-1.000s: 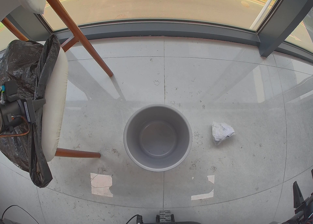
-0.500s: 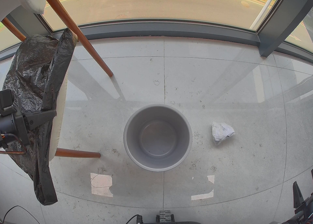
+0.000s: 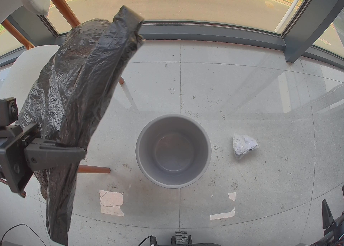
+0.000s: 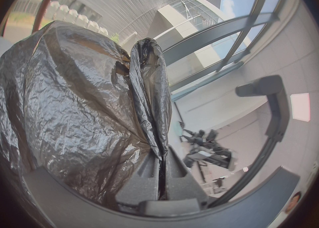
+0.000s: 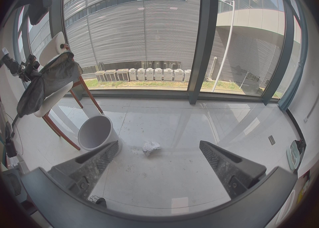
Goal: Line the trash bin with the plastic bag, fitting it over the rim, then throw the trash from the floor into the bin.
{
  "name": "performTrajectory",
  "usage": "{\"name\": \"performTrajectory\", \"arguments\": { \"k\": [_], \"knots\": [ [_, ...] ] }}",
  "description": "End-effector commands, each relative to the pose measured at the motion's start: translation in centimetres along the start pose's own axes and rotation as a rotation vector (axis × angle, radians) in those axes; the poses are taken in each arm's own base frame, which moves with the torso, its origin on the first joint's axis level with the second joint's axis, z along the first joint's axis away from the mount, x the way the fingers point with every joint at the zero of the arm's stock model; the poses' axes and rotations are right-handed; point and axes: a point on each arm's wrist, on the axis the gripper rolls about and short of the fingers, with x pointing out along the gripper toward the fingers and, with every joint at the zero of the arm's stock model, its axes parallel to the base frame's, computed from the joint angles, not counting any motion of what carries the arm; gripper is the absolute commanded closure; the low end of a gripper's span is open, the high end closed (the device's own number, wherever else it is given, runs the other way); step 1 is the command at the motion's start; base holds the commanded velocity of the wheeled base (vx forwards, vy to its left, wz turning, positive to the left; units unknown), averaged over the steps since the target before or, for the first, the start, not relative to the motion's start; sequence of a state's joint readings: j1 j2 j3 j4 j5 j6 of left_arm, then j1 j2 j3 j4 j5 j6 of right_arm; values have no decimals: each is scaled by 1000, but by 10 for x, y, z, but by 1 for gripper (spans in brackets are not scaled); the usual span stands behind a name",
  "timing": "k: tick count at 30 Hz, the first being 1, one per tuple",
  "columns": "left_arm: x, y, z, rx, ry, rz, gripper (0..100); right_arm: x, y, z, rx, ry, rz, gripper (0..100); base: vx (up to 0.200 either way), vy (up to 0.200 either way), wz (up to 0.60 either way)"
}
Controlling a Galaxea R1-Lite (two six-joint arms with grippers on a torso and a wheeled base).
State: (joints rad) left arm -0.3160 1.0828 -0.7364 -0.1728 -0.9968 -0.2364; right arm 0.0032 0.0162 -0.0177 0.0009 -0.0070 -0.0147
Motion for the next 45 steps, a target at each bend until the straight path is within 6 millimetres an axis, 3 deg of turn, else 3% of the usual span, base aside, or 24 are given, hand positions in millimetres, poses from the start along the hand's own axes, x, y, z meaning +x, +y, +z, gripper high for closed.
{"name": "performTrajectory", "arguments": {
  "k": [1, 6, 12, 17, 23, 30, 34, 41, 45],
  "knots": [
    [12, -23, 8, -51, 39, -176, 100, 0, 0, -5, -1, 1, -1, 0, 0, 0, 0],
    [20, -34, 17, -76, 57, -254, 100, 0, 0, -5, 1, 1, -1, 0, 0, 0, 0],
    [37, -29, 19, -99, 97, -292, 100, 0, 0, -5, 2, 1, -2, 0, 0, 0, 0],
    [54, -13, 24, -68, 75, -291, 100, 0, 0, -5, 2, 1, -2, 0, 0, 0, 0],
    [87, 23, 20, -41, 47, -277, 100, 0, 0, -5, 2, 1, -4, 0, 0, 0, 0],
    [80, 69, -7, 27, 38, -150, 100, 0, 0, -5, 2, 1, -4, 0, 0, 0, 0],
    [70, 80, -18, 68, 42, -94, 100, 0, 0, -5, 2, 1, -4, 0, 0, 0, 0],
    [68, 104, -20, 242, 36, 20, 100, 0, 0, -5, 2, 1, -4, 0, 0, 0, 0],
    [68, 103, -8, 289, 9, 52, 100, 0, 0, -5, 2, 1, -4, 0, 0, 0, 0]
  ]
}}
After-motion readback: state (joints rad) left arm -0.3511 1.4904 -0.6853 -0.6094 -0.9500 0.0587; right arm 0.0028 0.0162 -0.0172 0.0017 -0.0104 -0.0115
